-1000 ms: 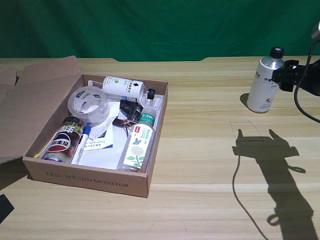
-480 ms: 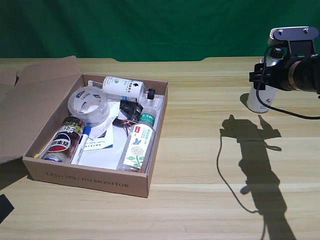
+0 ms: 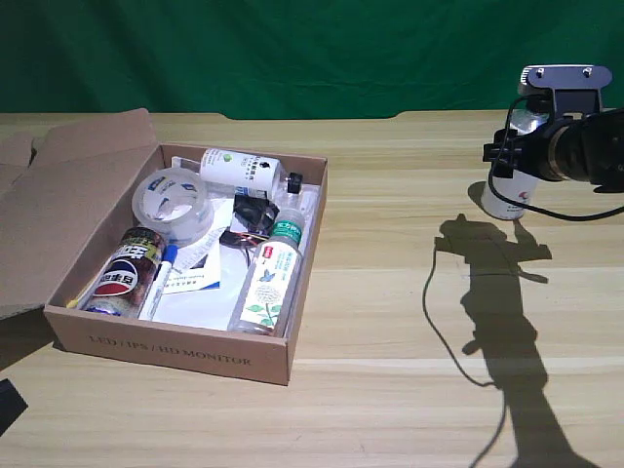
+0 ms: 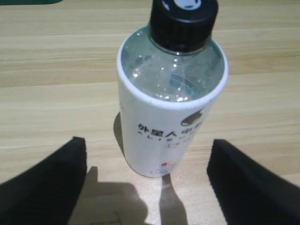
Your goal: Place the white bottle into the box.
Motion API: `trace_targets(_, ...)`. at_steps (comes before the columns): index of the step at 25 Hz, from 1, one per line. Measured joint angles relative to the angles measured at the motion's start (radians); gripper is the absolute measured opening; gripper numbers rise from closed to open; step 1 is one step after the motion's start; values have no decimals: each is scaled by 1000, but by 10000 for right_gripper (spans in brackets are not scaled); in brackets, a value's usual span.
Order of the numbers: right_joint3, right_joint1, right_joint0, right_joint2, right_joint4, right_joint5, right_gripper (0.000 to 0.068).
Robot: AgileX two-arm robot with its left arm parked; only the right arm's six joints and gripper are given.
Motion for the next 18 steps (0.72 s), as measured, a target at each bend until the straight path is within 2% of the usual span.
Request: trace_targets(18,5,218,0,-118,85,49,621)
